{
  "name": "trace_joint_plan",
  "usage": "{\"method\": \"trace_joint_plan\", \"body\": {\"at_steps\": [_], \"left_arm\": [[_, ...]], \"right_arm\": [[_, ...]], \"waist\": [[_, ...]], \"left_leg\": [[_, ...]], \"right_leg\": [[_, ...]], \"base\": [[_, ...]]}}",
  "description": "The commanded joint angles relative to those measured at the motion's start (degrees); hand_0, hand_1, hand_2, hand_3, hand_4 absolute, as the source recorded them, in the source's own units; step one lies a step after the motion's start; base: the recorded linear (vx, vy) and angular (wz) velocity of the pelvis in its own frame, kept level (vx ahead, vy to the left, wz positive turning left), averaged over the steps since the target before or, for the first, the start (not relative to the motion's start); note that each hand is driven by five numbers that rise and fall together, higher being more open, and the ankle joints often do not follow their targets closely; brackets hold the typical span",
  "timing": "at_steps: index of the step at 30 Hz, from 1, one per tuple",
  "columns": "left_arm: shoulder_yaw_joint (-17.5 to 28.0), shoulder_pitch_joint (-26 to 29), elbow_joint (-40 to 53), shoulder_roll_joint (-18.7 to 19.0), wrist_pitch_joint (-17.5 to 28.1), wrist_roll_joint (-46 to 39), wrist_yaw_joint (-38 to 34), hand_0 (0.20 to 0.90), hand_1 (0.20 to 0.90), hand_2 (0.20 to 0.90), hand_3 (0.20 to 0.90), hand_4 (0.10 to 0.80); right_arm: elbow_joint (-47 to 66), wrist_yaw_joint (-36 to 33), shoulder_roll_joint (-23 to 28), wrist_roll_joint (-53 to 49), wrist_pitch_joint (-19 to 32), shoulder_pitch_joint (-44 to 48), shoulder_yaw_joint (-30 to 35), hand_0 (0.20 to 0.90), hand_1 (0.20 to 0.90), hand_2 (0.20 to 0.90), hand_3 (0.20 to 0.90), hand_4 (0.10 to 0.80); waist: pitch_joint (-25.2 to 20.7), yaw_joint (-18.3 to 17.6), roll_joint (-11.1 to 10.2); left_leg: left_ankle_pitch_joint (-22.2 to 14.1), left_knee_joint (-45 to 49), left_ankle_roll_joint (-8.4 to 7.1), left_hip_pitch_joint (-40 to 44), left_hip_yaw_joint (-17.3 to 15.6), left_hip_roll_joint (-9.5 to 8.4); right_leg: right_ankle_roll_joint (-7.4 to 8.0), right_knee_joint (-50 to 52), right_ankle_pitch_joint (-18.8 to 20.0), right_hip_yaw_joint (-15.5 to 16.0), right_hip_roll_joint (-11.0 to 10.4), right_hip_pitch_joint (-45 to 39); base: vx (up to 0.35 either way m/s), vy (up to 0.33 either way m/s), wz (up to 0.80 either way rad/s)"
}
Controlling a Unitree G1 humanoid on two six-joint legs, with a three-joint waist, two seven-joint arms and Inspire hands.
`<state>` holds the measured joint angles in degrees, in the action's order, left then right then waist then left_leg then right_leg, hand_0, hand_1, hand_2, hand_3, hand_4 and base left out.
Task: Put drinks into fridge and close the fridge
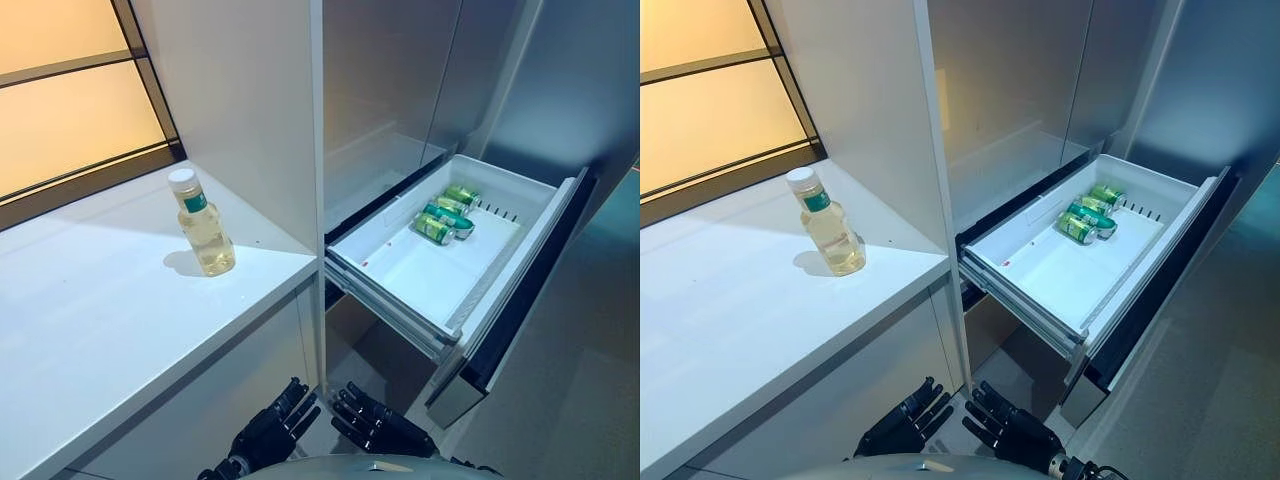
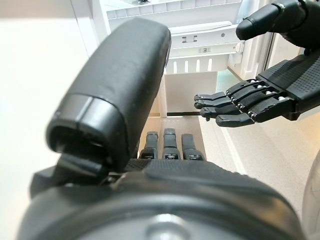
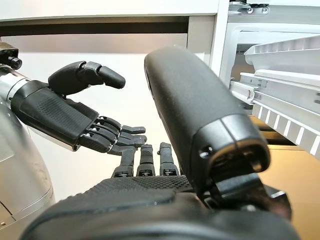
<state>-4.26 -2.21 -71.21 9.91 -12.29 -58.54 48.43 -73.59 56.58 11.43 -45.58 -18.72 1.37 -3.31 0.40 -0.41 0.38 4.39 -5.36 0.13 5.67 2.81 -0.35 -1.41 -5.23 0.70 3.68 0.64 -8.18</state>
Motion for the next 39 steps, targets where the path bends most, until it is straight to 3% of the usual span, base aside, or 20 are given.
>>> {"method": "trace_joint_plan", "body": {"at_steps": [1,6,13,17,21,25,28,31,34,37,39], "left_arm": [[0.36,3.68,0.45,-3.16,-0.65,-1.11,8.99,0.900,0.900,0.900,0.900,0.800],[-1.67,4.00,5.78,-2.51,4.51,5.60,13.43,0.900,0.900,0.900,0.900,0.800],[-4.54,4.45,21.97,-1.81,1.04,6.29,25.88,0.900,0.900,0.900,0.900,0.800],[-6.58,5.58,34.74,-1.60,-3.19,4.08,31.99,0.900,0.900,0.900,0.900,0.800],[-10.35,7.30,53.71,0.23,-8.91,-5.74,30.74,0.900,0.900,0.900,0.900,0.800],[-13.48,9.10,68.62,3.20,-7.54,-15.64,24.14,0.900,0.900,0.900,0.900,0.800],[-14.01,10.06,74.88,5.19,-5.32,-19.21,20.45,0.900,0.900,0.900,0.900,0.800],[-12.18,11.50,81.82,8.53,2.22,-20.75,13.51,0.900,0.900,0.900,0.900,0.800],[-6.19,12.62,86.96,12.25,15.59,-19.54,0.36,0.900,0.900,0.900,0.900,0.800],[0.69,12.39,88.89,13.15,36.35,-6.66,-19.89,0.900,0.900,0.900,0.900,0.800],[5.70,12.23,88.60,13.05,44.81,3.50,-27.51,0.900,0.900,0.900,0.900,0.800]], "right_arm": [[-1.29,1.88,-2.60,-1.50,-1.39,2.47,-0.81,0.900,0.900,0.900,0.900,0.800],[0.17,1.37,-2.10,-2.69,-2.09,2.34,-1.31,0.900,0.900,0.900,0.900,0.800],[3.58,-1.62,-1.40,-3.32,-3.38,1.73,-2.07,0.900,0.900,0.900,0.900,0.800],[4.44,-3.38,-1.35,-3.44,-2.90,0.84,-2.46,0.900,0.900,0.900,0.900,0.800],[4.67,-5.71,-1.34,-3.88,-1.57,-0.02,-3.65,0.900,0.900,0.900,0.900,0.800],[4.69,-7.23,-1.37,-4.61,-0.13,-0.98,-4.96,0.900,0.900,0.900,0.900,0.800],[4.49,-8.02,-1.28,-4.85,0.81,-1.45,-5.46,0.900,0.900,0.900,0.900,0.800],[4.38,-9.72,-1.00,-4.12,2.41,-2.23,-5.43,0.900,0.900,0.900,0.900,0.800],[4.40,-12.04,-0.91,-4.53,4.39,-3.17,-4.85,0.900,0.900,0.900,0.900,0.800],[5.49,-14.28,-1.49,-5.54,5.85,-4.07,-4.79,0.900,0.900,0.900,0.900,0.800],[6.10,-15.48,-2.28,-5.87,6.66,-4.74,-4.69,0.900,0.900,0.900,0.900,0.800]], "waist": [[1.24,0.38,-0.96],[1.73,0.43,-0.60],[2.04,0.71,0.26],[1.82,0.63,0.47],[1.32,0.44,0.43],[0.90,0.13,0.36],[0.69,0.08,0.35],[0.30,0.13,0.36],[-0.22,0.70,0.21],[-0.47,1.48,-0.09],[-0.60,2.03,-0.48]], "left_leg": [[-4.25,0.36,2.41,2.09,-4.25,-2.98],[-4.23,0.36,2.36,1.96,-4.24,-2.93],[-4.39,0.36,2.40,1.78,-4.03,-2.85],[-4.60,0.36,2.38,1.77,-3.91,-2.76],[-4.87,0.36,2.38,1.64,-4.10,-2.63],[-5.06,0.36,2.47,1.58,-4.28,-2.57],[-5.14,0.36,2.53,1.58,-4.18,-2.63],[-5.18,0.36,2.53,1.53,-3.98,-2.65],[-5.19,0.36,2.64,1.47,-3.04,-2.85],[-5.05,0.36,2.68,1.33,-1.90,-3.01],[-4.83,0.36,2.71,1.21,-1.08,-3.14]], "right_leg": [[2.51,0.73,2.69,1.72,-1.14,1.31],[2.49,0.76,2.71,1.61,-1.07,1.47],[2.43,0.72,2.83,1.37,-1.12,1.60],[2.33,0.66,2.86,1.16,-1.09,1.58],[2.27,0.59,2.96,0.84,-1.11,1.73],[2.16,0.53,3.05,0.19,-0.99,1.81],[2.16,0.45,3.06,-0.03,-0.95,1.76],[2.26,0.29,3.07,-0.34,-0.93,1.68],[2.36,0.23,2.75,-0.32,-0.88,1.44],[2.23,0.23,2.31,0.01,-0.78,1.23],[1.99,0.23,2.01,0.39,-0.74,1.08]], "base": [[0.000,0.000,0.00],[0.000,0.000,0.00],[0.000,0.000,0.00],[0.000,0.000,0.00],[0.000,0.000,0.00],[0.000,0.000,0.00],[0.000,0.000,0.00],[0.011,0.000,0.01],[0.038,0.002,0.02],[0.027,0.000,0.03],[0.015,-0.011,0.05]]}}
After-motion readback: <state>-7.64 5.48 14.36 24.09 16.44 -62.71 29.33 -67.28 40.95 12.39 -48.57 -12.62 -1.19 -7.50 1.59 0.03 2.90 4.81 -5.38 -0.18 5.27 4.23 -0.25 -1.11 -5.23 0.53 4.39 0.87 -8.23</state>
